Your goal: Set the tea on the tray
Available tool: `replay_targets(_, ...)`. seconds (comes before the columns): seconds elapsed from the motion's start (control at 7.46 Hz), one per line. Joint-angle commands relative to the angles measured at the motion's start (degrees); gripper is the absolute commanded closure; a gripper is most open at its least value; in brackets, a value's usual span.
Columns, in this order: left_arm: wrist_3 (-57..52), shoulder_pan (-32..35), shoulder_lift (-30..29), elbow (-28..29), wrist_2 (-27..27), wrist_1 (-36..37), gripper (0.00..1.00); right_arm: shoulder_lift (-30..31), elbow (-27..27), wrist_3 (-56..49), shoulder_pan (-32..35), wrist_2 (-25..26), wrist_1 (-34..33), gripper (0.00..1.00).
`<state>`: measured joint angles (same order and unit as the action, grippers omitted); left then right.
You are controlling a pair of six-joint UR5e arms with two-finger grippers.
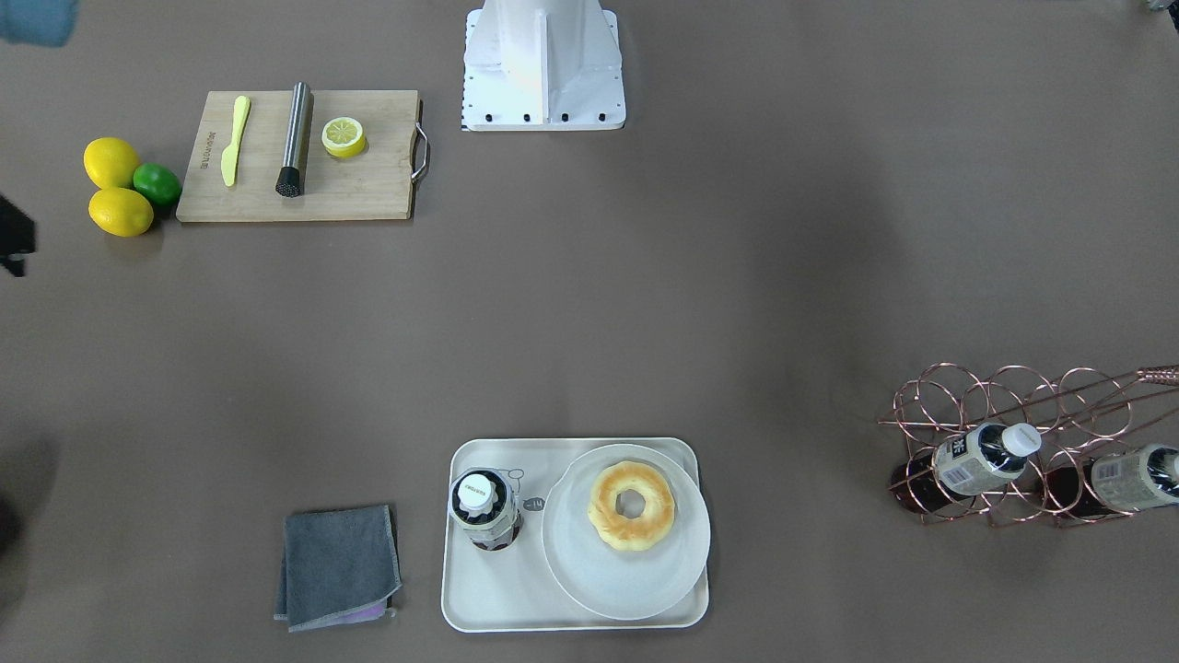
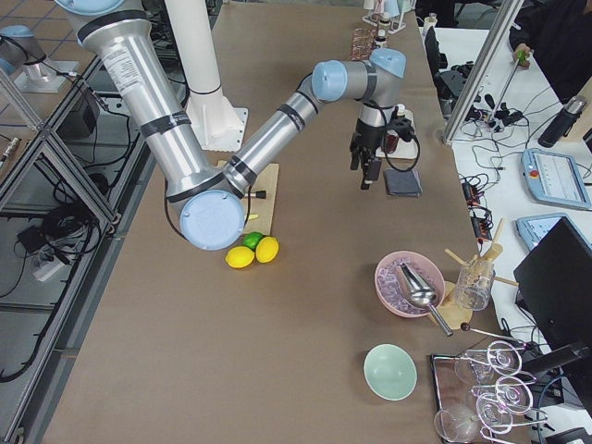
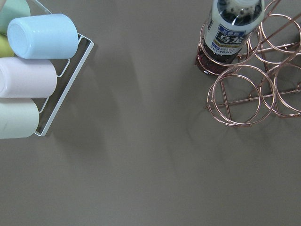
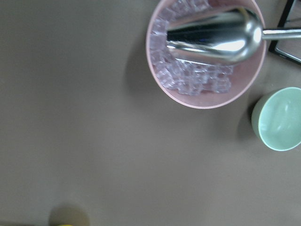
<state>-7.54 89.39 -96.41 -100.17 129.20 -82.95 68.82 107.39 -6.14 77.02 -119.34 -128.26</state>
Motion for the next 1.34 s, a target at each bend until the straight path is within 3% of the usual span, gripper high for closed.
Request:
replay_targets(0.0, -0.01, -0.1, -0.01, 0.5, 0.0, -0.02, 0.03, 12.16, -6.91, -10.64, 10.58, -5.08, 12.87, 0.0)
replay_targets(0.13, -0.01, -0.1, -0.1, 0.77, 0.0, -0.11, 0.03, 13.08, -14.33, -13.43, 14.96, -11.55, 19.21, 0.0)
replay_targets(0.27, -0.01, -0.1, -0.1, 0.68, 0.0, -0.11, 0.03, 12.66, -19.71, -17.03, 17.01, -14.58, 22.06, 0.0)
replay_targets(1.21, -0.01, -0.19, 0.17, 1.82, -0.09, -0.19, 0.03, 13.54, -20.11, -16.54, 17.11, -11.27, 22.79, 0.0)
